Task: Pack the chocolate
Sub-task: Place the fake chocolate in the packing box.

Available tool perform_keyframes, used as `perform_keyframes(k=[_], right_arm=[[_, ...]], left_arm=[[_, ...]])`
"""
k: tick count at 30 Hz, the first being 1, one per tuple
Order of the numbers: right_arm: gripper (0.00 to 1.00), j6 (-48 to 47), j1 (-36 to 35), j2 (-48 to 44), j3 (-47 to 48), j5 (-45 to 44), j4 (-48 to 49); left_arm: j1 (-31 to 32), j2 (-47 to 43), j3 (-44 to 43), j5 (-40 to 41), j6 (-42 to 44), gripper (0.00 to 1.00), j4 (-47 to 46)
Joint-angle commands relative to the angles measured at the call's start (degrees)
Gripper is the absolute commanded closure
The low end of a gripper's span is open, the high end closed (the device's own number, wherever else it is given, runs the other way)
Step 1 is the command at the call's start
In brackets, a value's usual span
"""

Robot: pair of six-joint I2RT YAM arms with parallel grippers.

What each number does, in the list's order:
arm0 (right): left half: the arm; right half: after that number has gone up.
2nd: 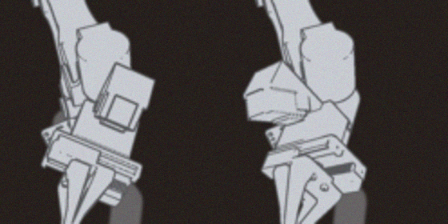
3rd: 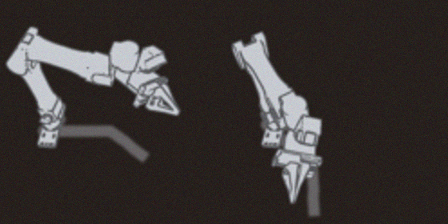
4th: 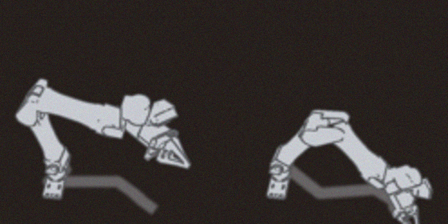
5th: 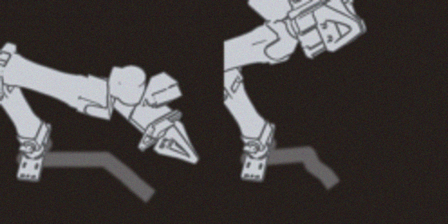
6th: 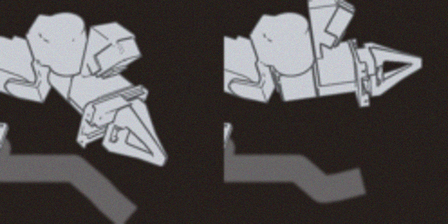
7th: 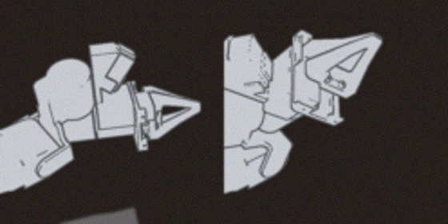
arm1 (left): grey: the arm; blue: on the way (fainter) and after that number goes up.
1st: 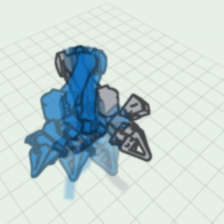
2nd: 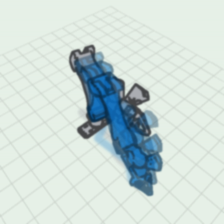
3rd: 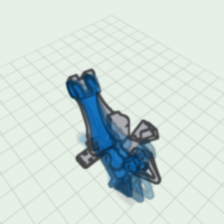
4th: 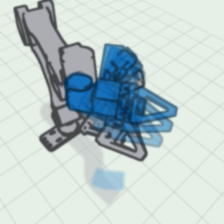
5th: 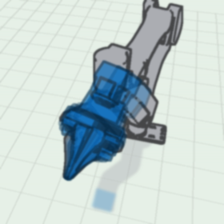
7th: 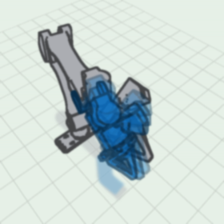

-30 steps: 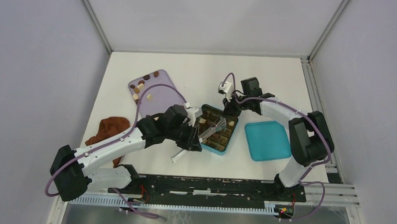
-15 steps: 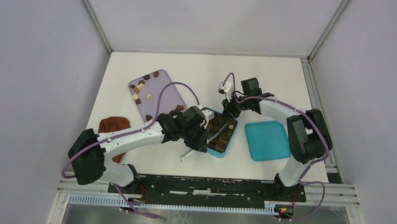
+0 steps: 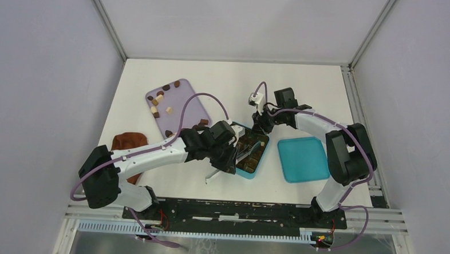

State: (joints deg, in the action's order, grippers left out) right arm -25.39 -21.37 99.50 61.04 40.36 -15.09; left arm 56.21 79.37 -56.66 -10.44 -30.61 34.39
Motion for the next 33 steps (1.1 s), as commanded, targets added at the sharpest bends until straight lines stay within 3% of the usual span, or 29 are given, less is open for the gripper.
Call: perform_keyframes(k=[1, 13, 27, 33], right_arm=[[0.62, -0.54, 0.48, -0.58, 2.61, 1.56, 0.04], [0.58, -0.72, 1.14, -1.5, 2.68, 2.44, -0.28], [0.54, -2.16, 4.65, -5.76, 3.06, 7.06, -2.0], [0.5, -3.93, 6.78, -8.82, 3.05, 7.72, -3.48]], left_arm=[[0.86, 0.08, -2.64, 0.47, 0.99, 0.78, -0.34], [1.61, 0.95, -4.37, 3.23, 0.87, 0.54, 0.96], [1.27, -5.29, -3.94, 7.52, -1.91, 0.63, -0.38], [-2.33, -8.76, -2.37, 8.81, -2.7, 0.63, 1.11]])
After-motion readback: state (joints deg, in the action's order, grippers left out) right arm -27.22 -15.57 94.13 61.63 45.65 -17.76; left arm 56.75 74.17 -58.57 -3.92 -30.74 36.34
